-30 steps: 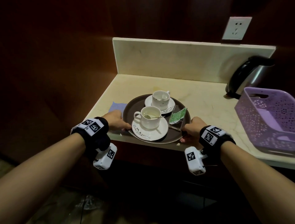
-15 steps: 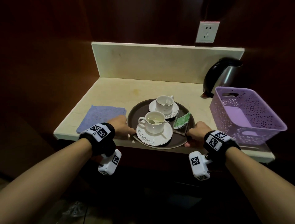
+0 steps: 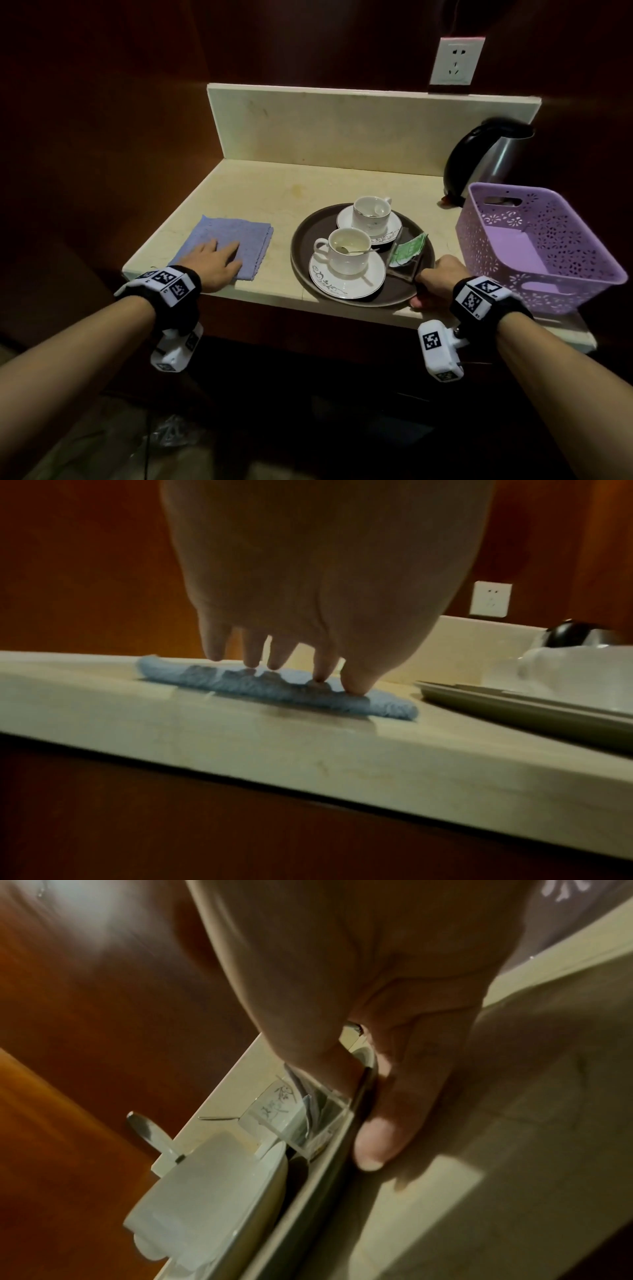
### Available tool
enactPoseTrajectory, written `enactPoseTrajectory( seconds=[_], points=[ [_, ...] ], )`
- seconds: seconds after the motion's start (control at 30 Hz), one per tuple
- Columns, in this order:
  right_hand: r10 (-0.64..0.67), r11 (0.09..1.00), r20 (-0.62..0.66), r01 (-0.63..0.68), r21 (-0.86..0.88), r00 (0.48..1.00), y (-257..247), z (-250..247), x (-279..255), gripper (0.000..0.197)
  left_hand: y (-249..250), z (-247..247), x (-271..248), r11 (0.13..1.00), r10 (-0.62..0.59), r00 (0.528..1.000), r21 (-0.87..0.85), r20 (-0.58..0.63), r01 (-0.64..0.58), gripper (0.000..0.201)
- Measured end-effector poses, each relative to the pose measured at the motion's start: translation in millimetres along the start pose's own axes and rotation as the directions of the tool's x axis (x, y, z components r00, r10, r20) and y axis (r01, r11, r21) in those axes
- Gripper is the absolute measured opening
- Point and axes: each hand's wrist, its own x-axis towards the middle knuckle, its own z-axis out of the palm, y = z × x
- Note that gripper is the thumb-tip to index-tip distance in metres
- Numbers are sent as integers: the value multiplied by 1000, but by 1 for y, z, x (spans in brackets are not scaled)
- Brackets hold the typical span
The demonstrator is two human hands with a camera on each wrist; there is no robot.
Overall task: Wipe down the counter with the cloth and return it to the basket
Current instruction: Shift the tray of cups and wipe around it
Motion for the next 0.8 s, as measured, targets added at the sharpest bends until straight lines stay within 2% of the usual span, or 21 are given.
enactPoseTrajectory(
  seconds=[0.07, 0.2, 0.23, 0.27, 0.33, 0.37, 0.43, 0.5, 0.57, 0.63, 0.67, 0.8],
  points=[
    [1, 999, -7, -1, 32, 1000, 2, 2, 4, 7, -1, 8, -2, 999, -19, 1000, -32, -16, 19, 61],
    [24, 999, -3, -24, 30, 1000, 2, 4, 0, 6, 4, 12, -1, 998, -53, 999, -26, -8, 53, 64],
    [29, 999, -2, -29, 36, 1000, 2, 4, 5, 13, 3, 11, 0, 998, -54, 999, -36, 4, 54, 64],
    [25, 1000, -7, -25, 9, 1000, 4, 4, 16, 29, 3, 11, 0, 997, -54, 998, -46, 17, 55, 64],
    [-5, 992, -60, -2, -122, 998, 5, 4, 27, 67, 3, 10, 0, 997, -49, 998, -53, 34, 51, 64],
    [-44, 979, -104, 22, -205, 994, -1, 3, 15, 74, 4, 10, -1, 997, -48, 998, -55, 31, 50, 64],
    [-135, 926, -177, 60, -373, 975, -15, 2, -21, 70, 5, 9, -3, 997, -48, 998, -58, 27, 49, 64],
    [-227, 893, -205, 120, -435, 952, -20, 2, -33, 65, 5, 8, -6, 997, -43, 999, -61, 20, 45, 65],
    [-299, 883, -210, 187, -430, 931, -24, 8, -33, 61, 3, 5, -8, 998, -26, 998, -54, 51, 28, 70],
    [-328, 892, -214, 227, -392, 920, -30, 15, -32, 55, 0, -1, -8, 999, -4, 991, -34, 130, 8, 78],
    [-345, 894, -211, 251, -371, 915, -34, 18, -34, 52, 0, -4, -10, 999, -8, 988, -46, 151, 15, 76],
    [-441, 866, -201, 356, -351, 874, -52, 31, -41, 42, 5, -10, -12, 1000, 5, 994, 2, 113, -5, 66]
  ],
)
